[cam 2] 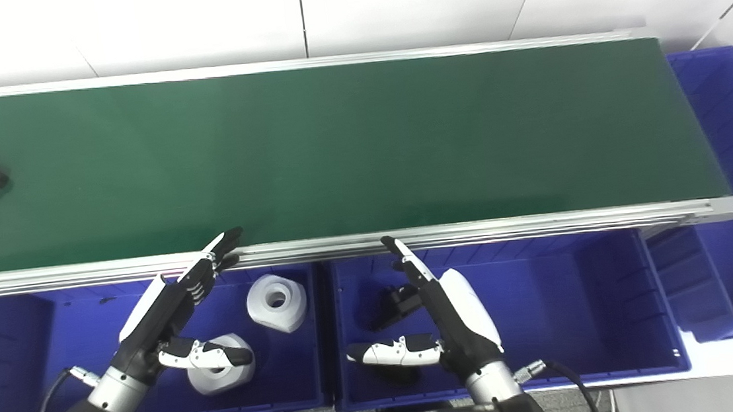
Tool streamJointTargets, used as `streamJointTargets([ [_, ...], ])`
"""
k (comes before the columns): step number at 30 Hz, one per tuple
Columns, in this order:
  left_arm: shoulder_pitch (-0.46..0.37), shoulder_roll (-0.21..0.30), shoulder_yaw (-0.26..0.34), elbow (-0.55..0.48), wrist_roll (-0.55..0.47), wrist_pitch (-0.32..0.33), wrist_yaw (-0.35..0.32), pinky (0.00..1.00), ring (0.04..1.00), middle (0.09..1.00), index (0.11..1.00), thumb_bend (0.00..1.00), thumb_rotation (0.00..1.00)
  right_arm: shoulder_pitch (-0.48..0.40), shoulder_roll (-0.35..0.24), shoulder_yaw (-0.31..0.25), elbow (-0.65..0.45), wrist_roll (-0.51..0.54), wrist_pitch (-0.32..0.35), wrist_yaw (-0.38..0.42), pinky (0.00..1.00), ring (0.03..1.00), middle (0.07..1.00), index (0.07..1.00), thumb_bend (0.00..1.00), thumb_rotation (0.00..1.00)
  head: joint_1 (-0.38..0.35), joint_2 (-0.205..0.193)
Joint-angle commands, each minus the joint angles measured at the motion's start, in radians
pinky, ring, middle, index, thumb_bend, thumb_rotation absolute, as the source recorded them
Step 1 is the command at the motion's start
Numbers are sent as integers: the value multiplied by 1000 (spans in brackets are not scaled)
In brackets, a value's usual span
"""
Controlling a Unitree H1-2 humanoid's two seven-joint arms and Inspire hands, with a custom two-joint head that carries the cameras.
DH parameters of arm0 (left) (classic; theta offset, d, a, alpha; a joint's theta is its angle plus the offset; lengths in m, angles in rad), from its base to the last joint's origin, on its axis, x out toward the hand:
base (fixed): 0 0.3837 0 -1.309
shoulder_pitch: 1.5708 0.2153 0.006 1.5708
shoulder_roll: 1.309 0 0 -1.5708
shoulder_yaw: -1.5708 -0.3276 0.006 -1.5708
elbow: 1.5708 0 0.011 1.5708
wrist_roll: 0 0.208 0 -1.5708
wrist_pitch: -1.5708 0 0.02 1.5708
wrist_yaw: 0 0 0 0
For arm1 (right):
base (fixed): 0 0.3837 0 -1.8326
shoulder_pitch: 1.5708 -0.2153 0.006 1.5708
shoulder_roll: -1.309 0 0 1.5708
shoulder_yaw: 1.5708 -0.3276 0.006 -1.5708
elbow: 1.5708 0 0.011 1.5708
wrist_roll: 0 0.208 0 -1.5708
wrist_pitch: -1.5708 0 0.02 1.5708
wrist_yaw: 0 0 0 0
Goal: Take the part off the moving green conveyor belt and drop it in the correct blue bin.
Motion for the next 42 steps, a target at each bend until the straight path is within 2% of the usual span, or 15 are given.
streamJointTargets([
  [1, -2, 8, -6, 0, 1, -22, -3, 932, 991, 1000, 983, 819, 331, 0, 1, 4, -14, 0, -42, -21, 770, 909, 957, 967, 857, 398, -1, -1],
  [2, -3, 8, -6, 2, -1, -23, -4, 929, 991, 1000, 982, 820, 330, -1, 2, 5, -14, 2, -40, -19, 770, 909, 958, 967, 856, 399, -2, -2],
  [4, -4, 8, -7, 4, 0, -23, -4, 926, 990, 1000, 981, 822, 336, -2, 3, 5, -14, 0, -38, -18, 682, 880, 959, 969, 854, 394, -2, -2],
  [12, -11, 12, -9, 9, -4, -23, -9, 935, 991, 1000, 982, 822, 332, -8, 3, 8, -11, -5, -31, -16, 787, 914, 957, 968, 857, 400, -2, -1],
  [15, -12, 10, -9, 14, -6, -26, -9, 935, 989, 1000, 980, 824, 332, -11, 3, 8, -6, 2, -39, -18, 713, 895, 955, 966, 854, 392, -1, -1],
  [22, 0, 17, -10, 0, -11, -25, -12, 919, 983, 1000, 976, 821, 349, -13, 2, 12, -3, -10, -35, -19, 786, 913, 954, 966, 856, 407, 5, -3],
  [28, 35, 43, -17, -52, -30, 4, -36, 935, 992, 1000, 990, 877, 410, -6, 3, 13, -13, -13, -27, -18, 768, 919, 958, 966, 858, 401, 18, -6],
  [32, 66, 69, -29, -104, -2, 42, -51, 922, 994, 1000, 1000, 875, 433, -3, -5, 9, -6, -13, -51, -26, 736, 900, 955, 966, 855, 407, 51, -18],
  [36, 62, 62, -41, -93, 20, 59, -47, 890, 985, 1000, 1000, 874, 430, 7, -13, 0, -13, 1, -38, -17, 737, 907, 961, 968, 860, 410, 102, -37],
  [37, 61, 58, -45, -88, 25, 61, -44, 888, 982, 1000, 1000, 877, 426, 12, -15, -3, -11, 10, -44, -20, 719, 901, 962, 968, 860, 410, 132, -49],
  [38, 61, 55, -48, -85, 28, 62, -42, 889, 982, 1000, 1000, 881, 424, 15, -17, -6, -10, 16, -49, -23, 700, 892, 961, 967, 861, 405, 132, -49],
  [39, 61, 49, -52, -82, 34, 61, -39, 890, 981, 1000, 1000, 881, 419, 17, -22, -10, -5, 26, -59, -25, 694, 889, 961, 967, 861, 402, 174, -62],
  [42, 69, 27, -55, -72, 63, 43, -17, 878, 967, 1000, 992, 874, 404, 25, -39, -23, 8, 56, -83, -24, 707, 897, 967, 971, 856, 391, 227, -83],
])
